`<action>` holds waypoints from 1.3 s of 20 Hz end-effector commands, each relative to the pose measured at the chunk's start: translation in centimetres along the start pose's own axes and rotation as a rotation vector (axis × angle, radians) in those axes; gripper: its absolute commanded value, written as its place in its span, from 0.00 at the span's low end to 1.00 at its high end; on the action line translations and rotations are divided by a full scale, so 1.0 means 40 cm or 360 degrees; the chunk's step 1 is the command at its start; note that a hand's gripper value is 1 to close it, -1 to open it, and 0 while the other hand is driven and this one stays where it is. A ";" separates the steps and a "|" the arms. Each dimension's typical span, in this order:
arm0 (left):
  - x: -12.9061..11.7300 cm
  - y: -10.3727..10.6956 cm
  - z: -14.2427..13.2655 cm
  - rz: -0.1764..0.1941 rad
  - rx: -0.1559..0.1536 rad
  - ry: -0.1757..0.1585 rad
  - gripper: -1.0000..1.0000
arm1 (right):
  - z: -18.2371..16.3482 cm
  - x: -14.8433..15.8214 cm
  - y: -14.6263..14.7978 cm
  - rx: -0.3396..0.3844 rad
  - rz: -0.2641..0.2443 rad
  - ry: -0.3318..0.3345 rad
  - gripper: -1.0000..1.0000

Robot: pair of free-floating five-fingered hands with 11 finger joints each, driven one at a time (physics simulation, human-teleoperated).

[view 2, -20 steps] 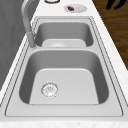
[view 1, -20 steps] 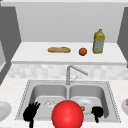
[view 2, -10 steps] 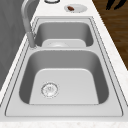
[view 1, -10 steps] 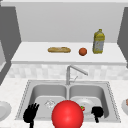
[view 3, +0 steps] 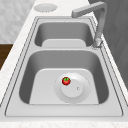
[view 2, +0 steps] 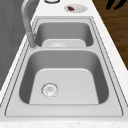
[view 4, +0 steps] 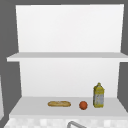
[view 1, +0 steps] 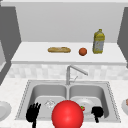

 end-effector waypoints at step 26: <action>-0.023 -0.043 -0.097 0.0003 -0.0019 0.0041 0.00 | 0.000 0.000 0.000 0.0000 0.0000 0.0000 0.50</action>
